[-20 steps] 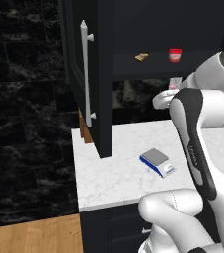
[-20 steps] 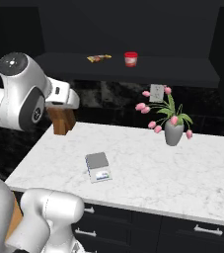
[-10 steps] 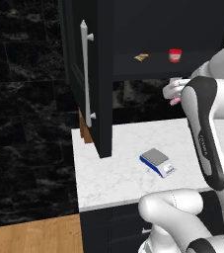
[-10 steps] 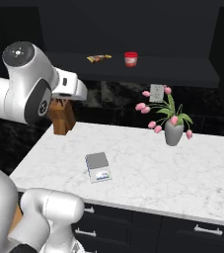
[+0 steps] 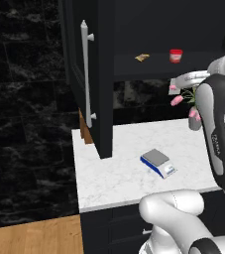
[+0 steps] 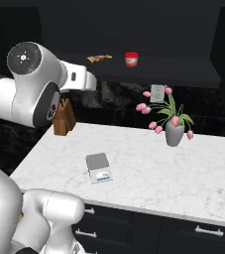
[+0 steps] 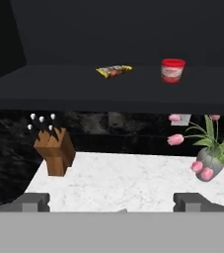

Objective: Pick the jam and place it on the digital scale for weighing, and close the cabinet.

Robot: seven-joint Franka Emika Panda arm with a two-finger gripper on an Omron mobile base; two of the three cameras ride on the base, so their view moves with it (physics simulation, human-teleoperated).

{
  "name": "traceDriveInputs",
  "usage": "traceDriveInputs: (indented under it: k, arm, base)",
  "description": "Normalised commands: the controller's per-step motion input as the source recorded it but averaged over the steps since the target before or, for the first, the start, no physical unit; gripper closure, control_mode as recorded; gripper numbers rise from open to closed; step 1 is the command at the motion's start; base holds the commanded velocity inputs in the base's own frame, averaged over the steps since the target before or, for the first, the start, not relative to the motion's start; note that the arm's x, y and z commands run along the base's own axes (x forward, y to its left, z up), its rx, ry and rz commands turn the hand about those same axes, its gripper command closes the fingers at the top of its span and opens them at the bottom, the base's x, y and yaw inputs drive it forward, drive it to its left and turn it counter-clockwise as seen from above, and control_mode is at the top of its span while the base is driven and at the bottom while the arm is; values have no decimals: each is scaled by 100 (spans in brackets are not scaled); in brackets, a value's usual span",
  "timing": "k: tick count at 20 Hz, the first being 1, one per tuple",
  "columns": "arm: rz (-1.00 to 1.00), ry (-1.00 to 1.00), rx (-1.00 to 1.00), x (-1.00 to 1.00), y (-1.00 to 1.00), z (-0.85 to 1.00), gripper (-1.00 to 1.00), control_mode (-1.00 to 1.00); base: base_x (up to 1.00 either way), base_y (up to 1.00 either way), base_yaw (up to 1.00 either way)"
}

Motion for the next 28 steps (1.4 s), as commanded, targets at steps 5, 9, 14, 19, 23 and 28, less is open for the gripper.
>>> traceDriveInputs:
  k: [5, 9, 14, 19, 23, 28]
  arm:
    - [0, 4, 0, 20, -30, 48, -100, -100]
    - [0, -9, 0, 1, -30, 7, -100, -100]
    - [0, -2, 0, 23, -28, 0, -100, -100]
    - [0, 0, 0, 43, -27, 0, -100, -100]
    - [0, 0, 0, 51, -18, 0, -100, -100]
    - [0, 0, 0, 53, -14, 0, -100, -100]
  base:
    - [0, 0, 0]
    - [0, 0, 0]
    - [0, 0, 0]
    - [0, 0, 0]
    - [0, 0, 0]
    - [0, 0, 0]
